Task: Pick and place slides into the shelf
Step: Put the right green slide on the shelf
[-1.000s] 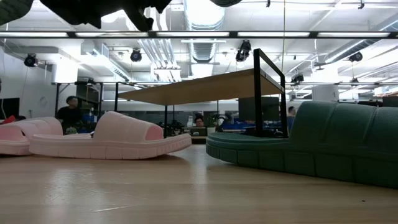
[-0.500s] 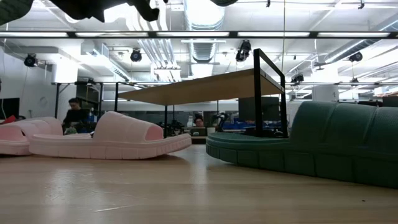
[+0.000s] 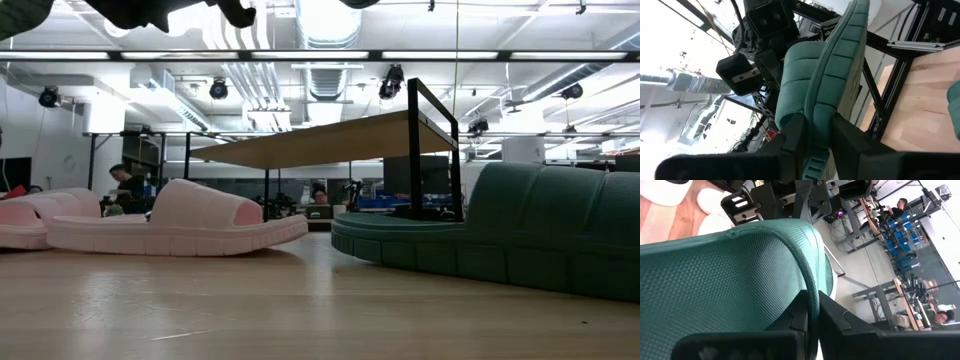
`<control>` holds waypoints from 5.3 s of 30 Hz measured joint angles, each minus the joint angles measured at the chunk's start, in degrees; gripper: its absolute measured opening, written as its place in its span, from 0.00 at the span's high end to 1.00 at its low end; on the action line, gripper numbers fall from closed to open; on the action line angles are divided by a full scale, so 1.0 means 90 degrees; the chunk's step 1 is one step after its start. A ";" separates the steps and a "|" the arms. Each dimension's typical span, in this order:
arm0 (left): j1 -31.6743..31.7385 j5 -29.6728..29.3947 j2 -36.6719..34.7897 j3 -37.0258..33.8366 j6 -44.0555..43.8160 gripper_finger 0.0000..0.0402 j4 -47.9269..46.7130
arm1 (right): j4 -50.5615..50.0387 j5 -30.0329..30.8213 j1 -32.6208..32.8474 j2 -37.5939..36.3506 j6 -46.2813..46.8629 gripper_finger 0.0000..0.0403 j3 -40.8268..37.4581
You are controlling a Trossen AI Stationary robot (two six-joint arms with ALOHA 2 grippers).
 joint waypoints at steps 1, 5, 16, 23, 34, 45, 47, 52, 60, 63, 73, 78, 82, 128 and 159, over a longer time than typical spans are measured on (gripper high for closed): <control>0.0012 -0.0019 -0.0004 0.0000 -0.0015 0.88 0.0019 | 0.0017 0.0099 0.0000 0.0000 0.0022 0.95 0.0000; 0.0135 -0.0181 -0.0035 0.0000 -0.0047 0.88 0.0037 | 0.0045 0.0445 -0.0010 -0.0019 -0.0030 0.89 -0.0002; 0.0643 -0.0760 -0.0473 -0.0024 -0.0224 0.88 -0.0569 | 0.0040 0.0545 0.0017 -0.0233 -0.0333 0.74 -0.0002; 0.0665 -0.1753 -0.0959 -0.0024 -0.0229 0.89 -0.1275 | 0.0040 0.0639 0.0028 -0.0357 -0.0381 0.73 -0.0002; 0.0576 -0.3808 -0.1409 -0.0024 -0.0703 0.89 -0.2077 | 0.0035 0.1994 0.0085 -0.0735 -0.0416 0.79 -0.0002; 0.0233 -0.5778 -0.1252 0.0000 -0.0424 0.89 -0.2090 | 0.0033 0.1657 0.0067 -0.0744 -0.0808 0.73 -0.0036; 0.0177 -0.5807 -0.1252 0.0000 -0.0403 0.89 -0.2087 | 0.0033 0.1311 -0.0029 -0.0659 -0.1034 0.66 -0.0047; -0.0018 -0.5824 -0.1252 0.0002 -0.0397 0.89 -0.2025 | 0.0033 0.0578 -0.0435 -0.0457 -0.1172 0.47 -0.0063; -0.0259 -0.6033 -0.1156 0.0039 -0.0383 0.89 -0.1608 | 0.0063 0.0290 -0.1104 -0.0338 -0.1248 0.34 -0.0049; -0.0265 -0.6293 -0.1112 0.0119 -0.0384 0.88 -0.1565 | 0.0064 -0.0010 -0.1298 -0.0333 -0.1124 0.35 -0.0051; -0.0265 -0.6417 -0.0504 0.0487 -0.0155 0.88 -0.1581 | 0.0065 -0.0063 -0.1614 -0.0335 -0.1439 0.35 -0.0051; -0.0265 -0.6741 -0.0256 0.0776 0.0044 0.88 -0.1579 | 0.0009 -0.0062 -0.1737 -0.0335 -0.1389 0.34 -0.0053; -0.0260 -0.6892 -0.0190 0.0904 0.0139 0.88 -0.1564 | -0.0345 -0.0067 -0.1791 -0.0335 -0.1153 0.34 -0.0053; -0.0636 -0.7135 -0.0817 0.1030 -0.0410 0.73 -0.3136 | -0.2290 0.0204 -0.2333 -0.0403 0.0177 0.85 -0.0325; -0.0647 -0.3442 -0.2474 0.0957 -0.1848 0.71 -0.5644 | 0.2855 -0.0871 -0.1127 -0.1979 -0.4146 0.85 -0.3378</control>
